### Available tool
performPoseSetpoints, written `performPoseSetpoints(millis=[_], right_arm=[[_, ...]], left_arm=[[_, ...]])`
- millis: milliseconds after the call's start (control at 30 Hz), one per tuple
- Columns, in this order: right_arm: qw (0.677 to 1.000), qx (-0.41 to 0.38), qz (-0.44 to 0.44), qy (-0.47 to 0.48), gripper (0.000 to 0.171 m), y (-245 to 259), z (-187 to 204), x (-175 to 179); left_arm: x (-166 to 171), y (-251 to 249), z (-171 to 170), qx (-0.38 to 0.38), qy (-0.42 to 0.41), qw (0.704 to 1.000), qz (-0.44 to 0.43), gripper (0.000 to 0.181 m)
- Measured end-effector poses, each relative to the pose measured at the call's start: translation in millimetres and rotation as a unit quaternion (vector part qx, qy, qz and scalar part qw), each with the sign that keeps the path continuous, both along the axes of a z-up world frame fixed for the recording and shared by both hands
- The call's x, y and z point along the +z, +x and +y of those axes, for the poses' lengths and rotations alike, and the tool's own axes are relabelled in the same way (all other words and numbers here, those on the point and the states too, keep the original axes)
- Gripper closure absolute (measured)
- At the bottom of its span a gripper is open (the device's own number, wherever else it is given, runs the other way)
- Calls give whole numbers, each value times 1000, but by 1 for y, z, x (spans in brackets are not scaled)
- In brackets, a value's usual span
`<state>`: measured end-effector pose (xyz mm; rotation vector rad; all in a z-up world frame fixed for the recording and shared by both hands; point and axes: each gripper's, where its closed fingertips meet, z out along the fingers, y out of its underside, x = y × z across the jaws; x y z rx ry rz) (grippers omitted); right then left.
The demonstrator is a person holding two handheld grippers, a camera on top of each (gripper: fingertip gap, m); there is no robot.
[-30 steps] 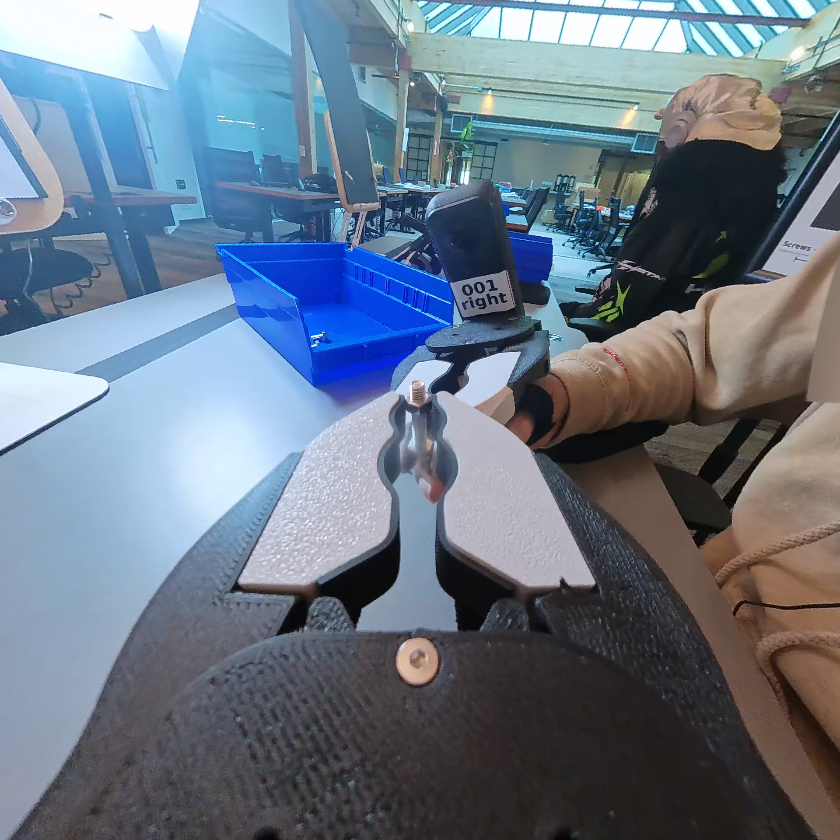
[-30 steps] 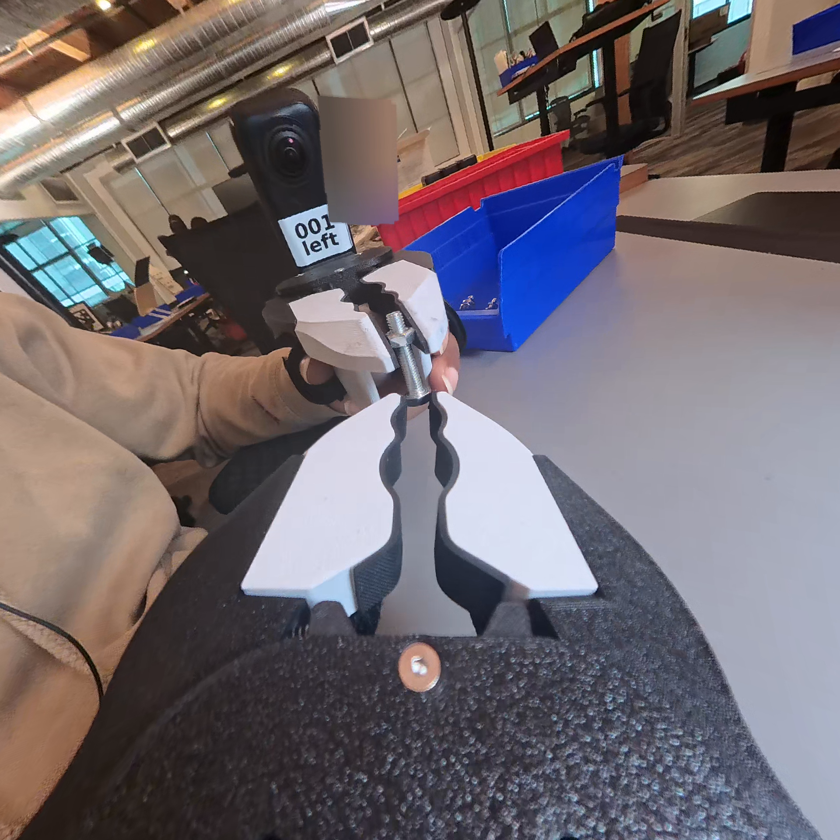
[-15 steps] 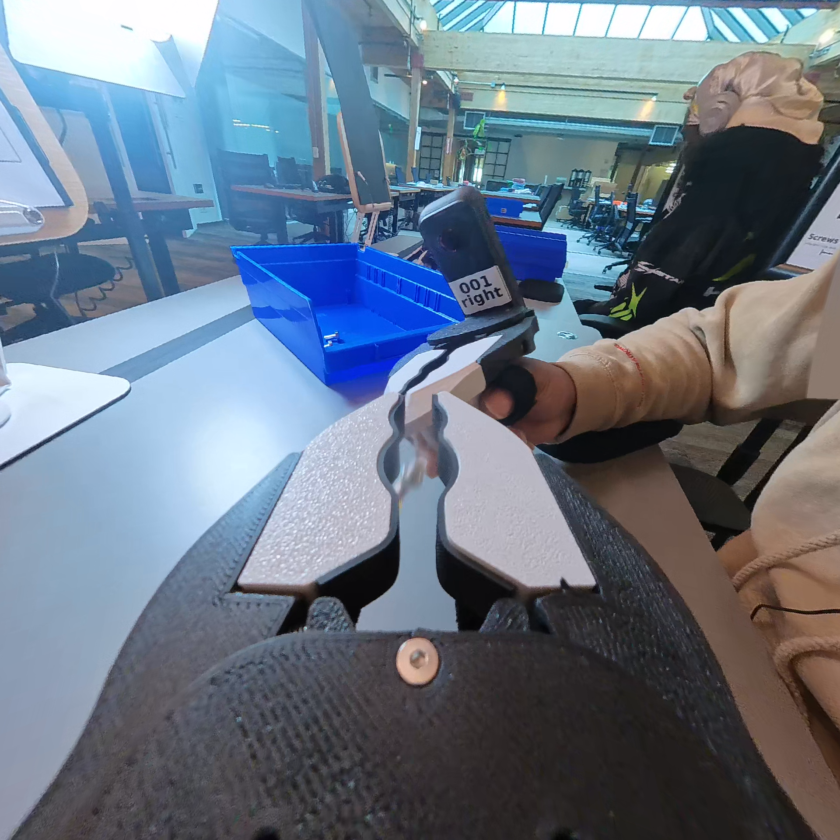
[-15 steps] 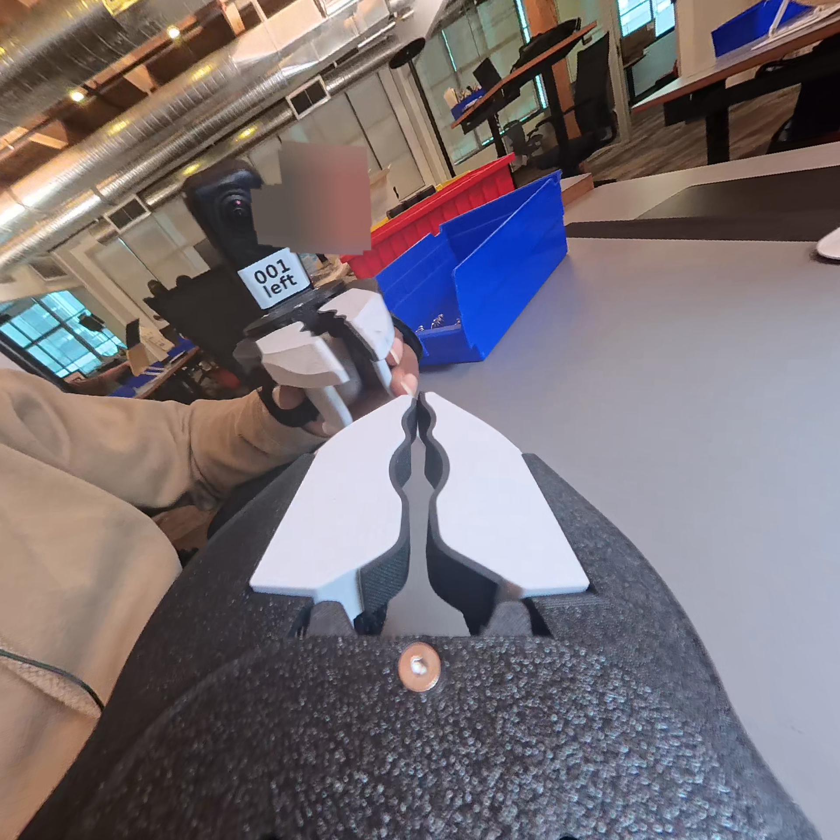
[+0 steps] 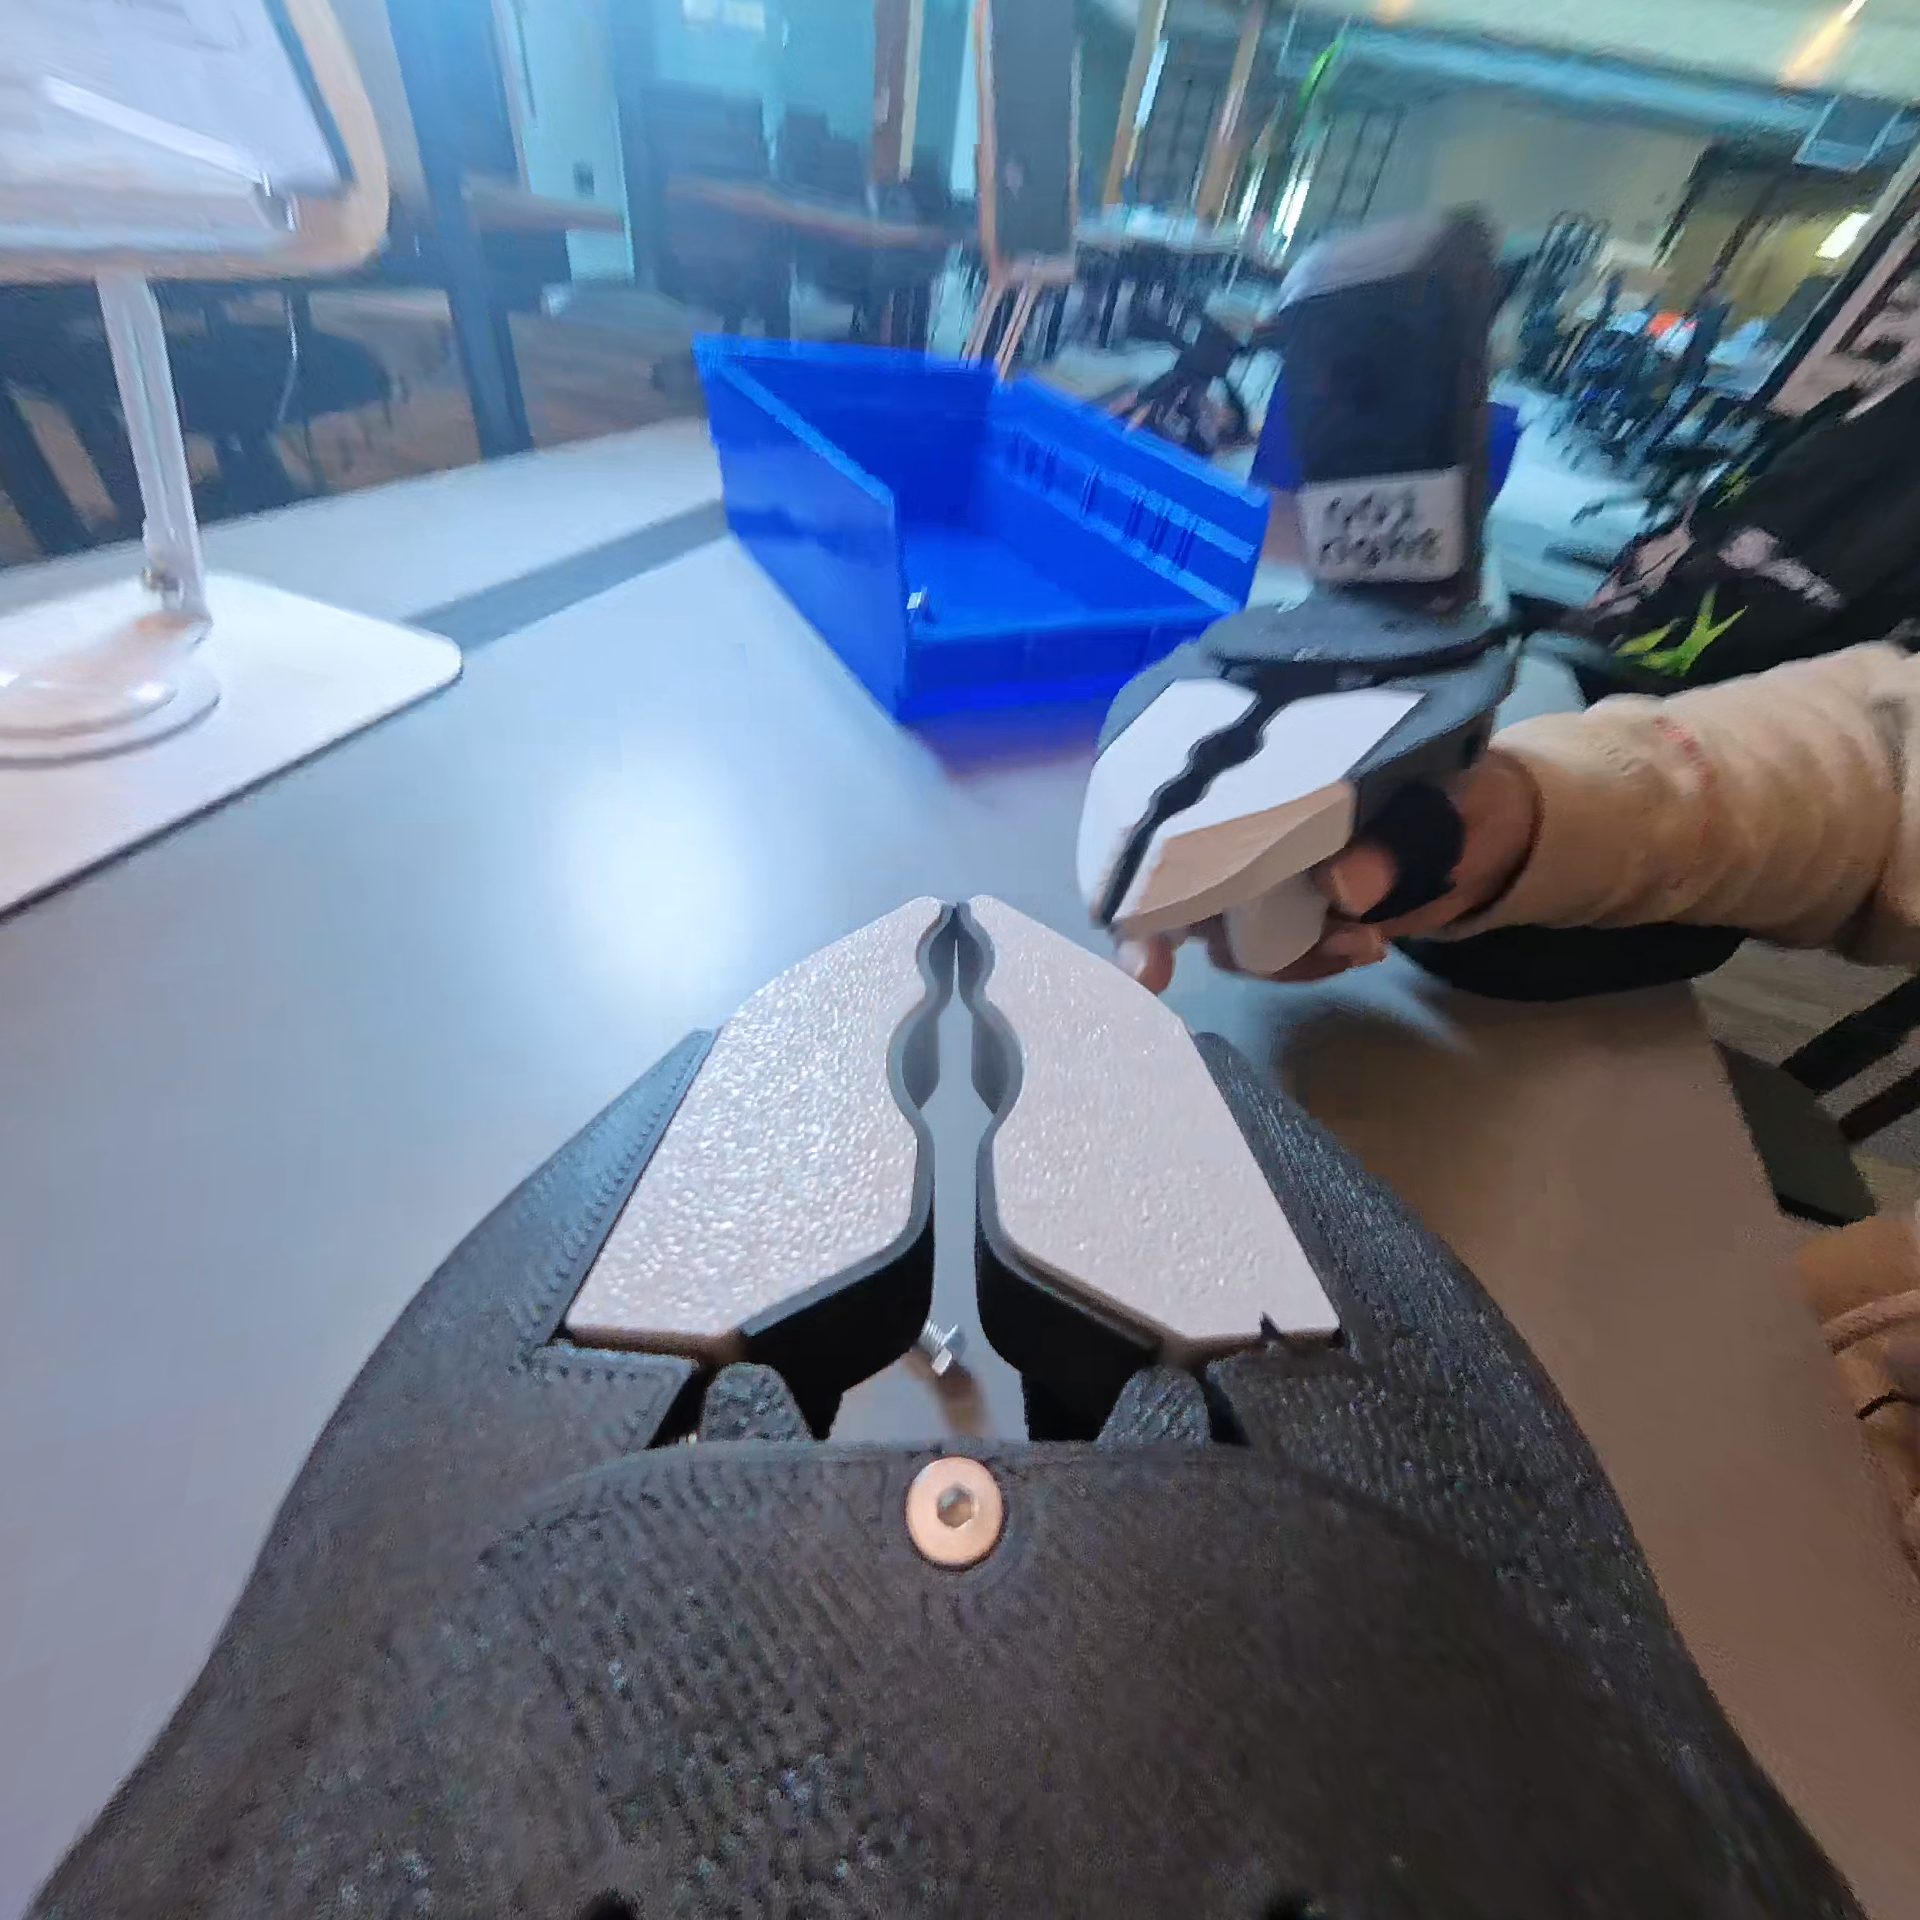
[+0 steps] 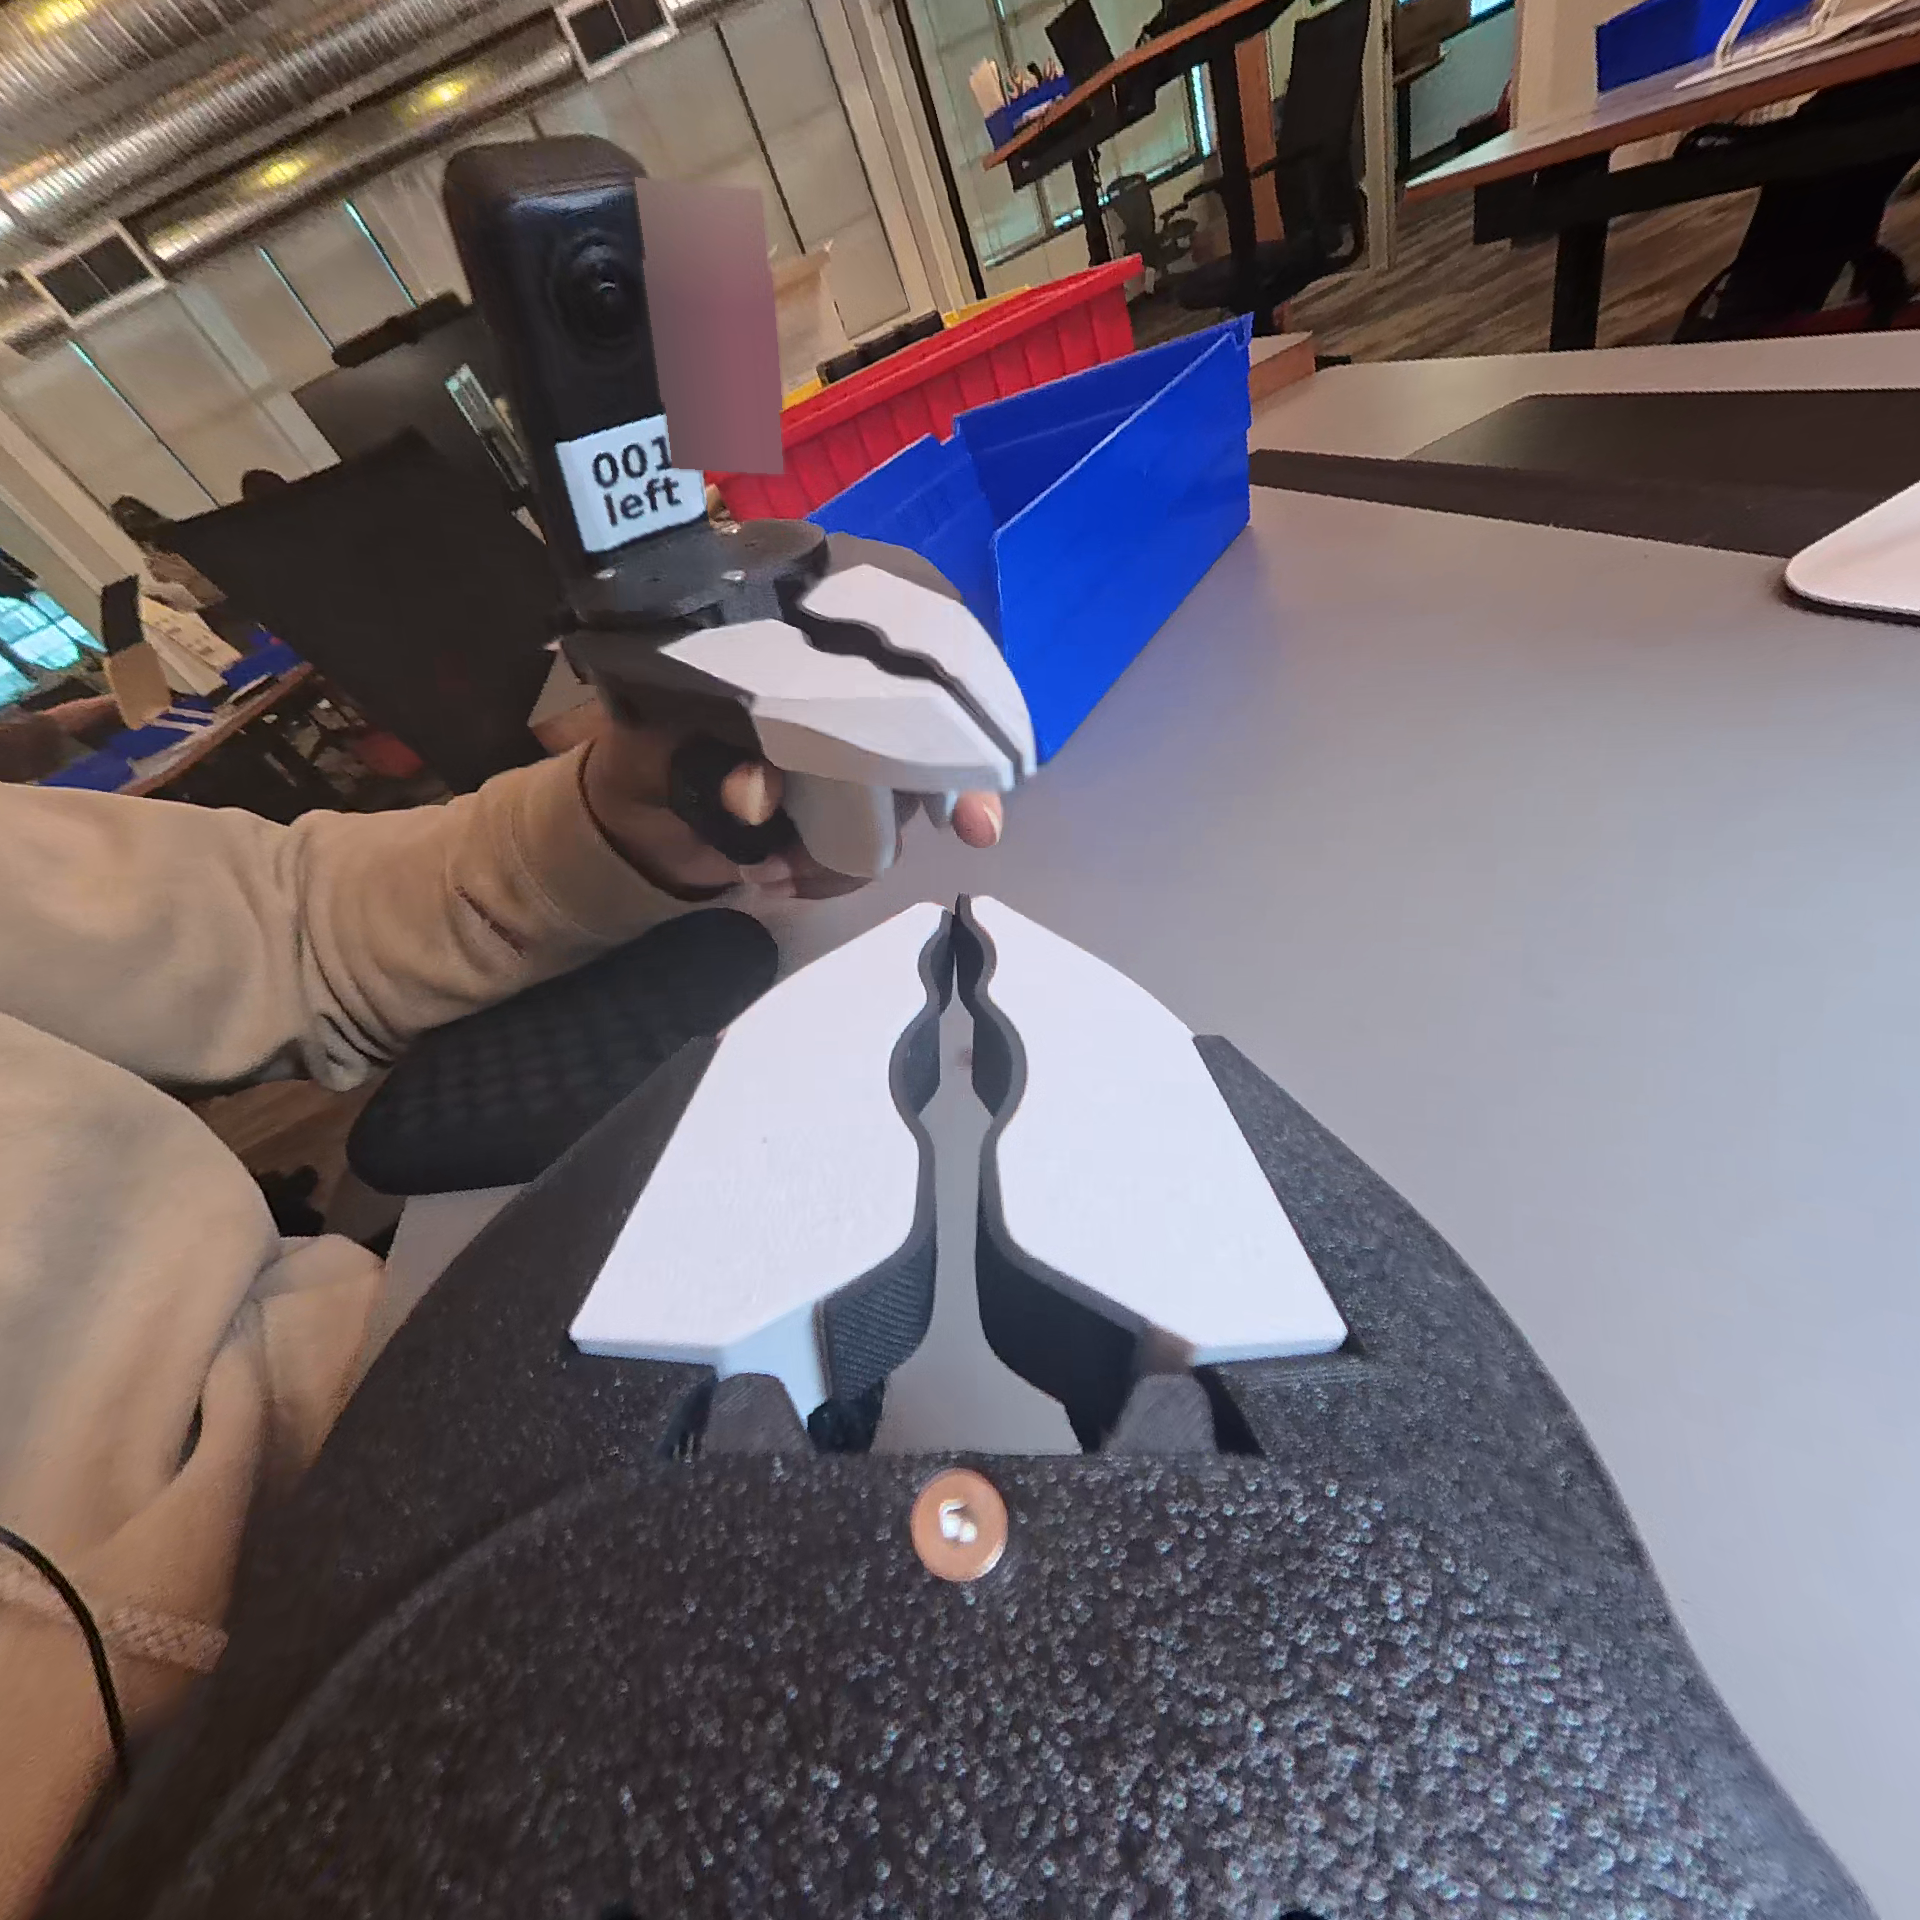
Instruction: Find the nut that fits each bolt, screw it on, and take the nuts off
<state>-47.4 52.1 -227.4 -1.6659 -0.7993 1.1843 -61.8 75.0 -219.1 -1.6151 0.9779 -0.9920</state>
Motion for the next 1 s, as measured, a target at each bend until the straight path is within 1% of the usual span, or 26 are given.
performPoseSetpoints(millis=[33, 100, 167, 200, 233, 300, 333, 433, 467, 567, 600, 633, 667, 700, 733, 800, 867, 933, 1000], right_arm=[[1000, -2, -4, 1, 171, 0, 1, -1], [1000, -6, -14, 5, 171, 2, 2, -2], [1000, -12, -21, 9, 170, 3, 4, -3], [1000, -13, -24, 8, 169, 4, 5, -4], [1000, -12, -25, 7, 168, 4, 5, -4], [999, -12, -30, 6, 168, 4, 5, -6], [999, -11, -34, 7, 168, 4, 5, -7], [999, -6, -44, 8, 168, 1, 4, -10], [999, -4, -49, 8, 168, 0, 3, -12], [998, 0, -58, 6, 169, -2, 2, -17], [998, 0, -59, 7, 169, -2, 2, -17], [998, -1, -59, 8, 169, -1, 2, -17], [998, 0, -57, 9, 168, -1, 2, -16], [999, 2, -51, 7, 167, -2, 1, -15], [999, 6, -43, 4, 164, -3, 0, -13], [1000, 24, -13, -1, 156, -7, -5, -7], [999, 43, 23, -5, 148, -11, -12, 3], [996, 62, 65, -10, 141, -16, -18, 16], [992, 77, 93, -21, 137, -21, -23, 26]], left_arm=[[-13, -3, 4, 3, -16, 999, 37, 181], [-42, -13, 13, 22, -54, 991, 122, 167], [-74, -25, 11, 21, -109, 973, 204, 153], [-86, -28, 8, 16, -131, 964, 232, 148], [-95, -30, 5, 12, -142, 957, 253, 147], [-98, -31, 3, 14, -127, 953, 275, 153], [-100, -31, 0, 9, -124, 949, 290, 153], [-105, -32, 2, 18, -56, 936, 346, 164], [-105, -29, -2, 9, -42, 934, 354, 170], [-104, -26, -2, 1, 7, 928, 373, 170], [-101, -25, 1, 3, 22, 932, 362, 170], [-93, -19, 1, -3, 22, 945, 325, 170], [-79, -11, -1, -13, 8, 964, 264, 170], [-57, -3, -3, -28, -7, 983, 181, 170], [-32, 3, -6, -40, -24, 995, 92, 171], [8, 3, -11, -62, -55, 995, -49, 171], [32, 0, -15, -75, -56, 987, -132, 171], [42, 1, -22, -87, -46, 981, -167, 171], [49, 6, -32, -101, -16, 978, -181, 171]])
